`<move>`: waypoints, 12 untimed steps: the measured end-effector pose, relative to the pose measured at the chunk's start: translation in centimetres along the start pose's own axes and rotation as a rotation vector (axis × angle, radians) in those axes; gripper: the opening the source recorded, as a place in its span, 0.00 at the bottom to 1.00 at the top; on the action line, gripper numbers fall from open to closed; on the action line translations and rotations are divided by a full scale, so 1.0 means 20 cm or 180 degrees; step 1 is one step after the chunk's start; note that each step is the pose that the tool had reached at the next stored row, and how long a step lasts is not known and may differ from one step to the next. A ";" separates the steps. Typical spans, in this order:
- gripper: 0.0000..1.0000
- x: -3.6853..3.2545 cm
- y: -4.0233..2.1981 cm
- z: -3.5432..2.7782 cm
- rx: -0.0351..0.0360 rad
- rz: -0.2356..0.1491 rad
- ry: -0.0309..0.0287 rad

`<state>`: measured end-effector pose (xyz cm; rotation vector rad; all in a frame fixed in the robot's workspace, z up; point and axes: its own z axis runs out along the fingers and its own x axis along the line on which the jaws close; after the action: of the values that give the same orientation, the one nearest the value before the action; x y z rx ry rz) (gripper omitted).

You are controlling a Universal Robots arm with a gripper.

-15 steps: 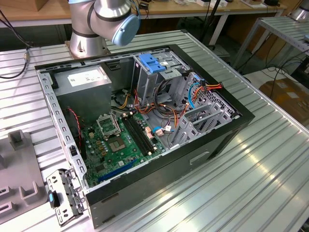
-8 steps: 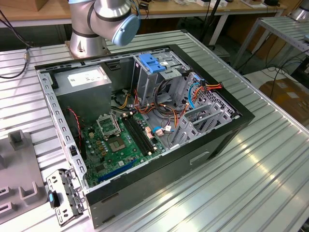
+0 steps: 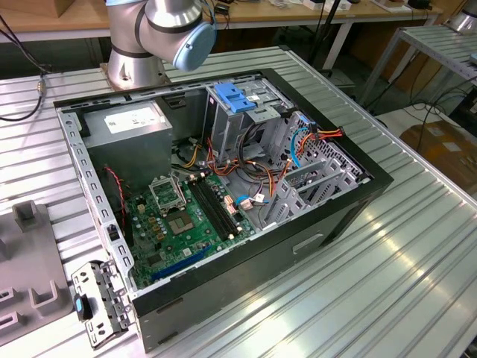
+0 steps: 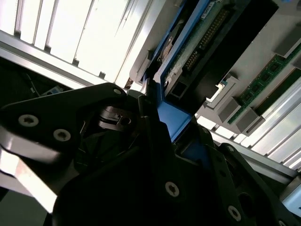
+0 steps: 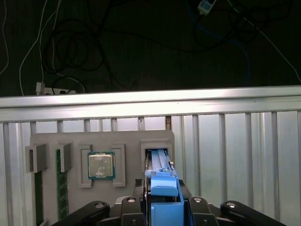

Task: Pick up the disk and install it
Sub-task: 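Pick up the disk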

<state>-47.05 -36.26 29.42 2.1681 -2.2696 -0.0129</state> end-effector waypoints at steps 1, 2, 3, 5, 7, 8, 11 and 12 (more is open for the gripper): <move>0.37 0.000 0.000 -0.001 0.0000 0.0000 0.0000; 0.37 0.000 0.000 -0.002 0.0000 0.0000 0.0000; 0.37 0.000 0.000 -0.004 0.0000 0.0000 0.0000; 0.37 0.000 0.000 -0.007 0.0000 0.0000 0.0000; 0.37 0.000 0.000 -0.014 -0.0001 0.0000 0.0000; 0.37 0.000 0.000 -0.017 0.0000 0.0000 0.0000; 0.37 0.000 0.000 -0.031 0.0000 0.0000 0.0000; 0.37 0.000 0.000 -0.035 0.0000 0.0000 0.0000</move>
<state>-47.05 -36.26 30.12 2.1680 -2.2695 -0.0129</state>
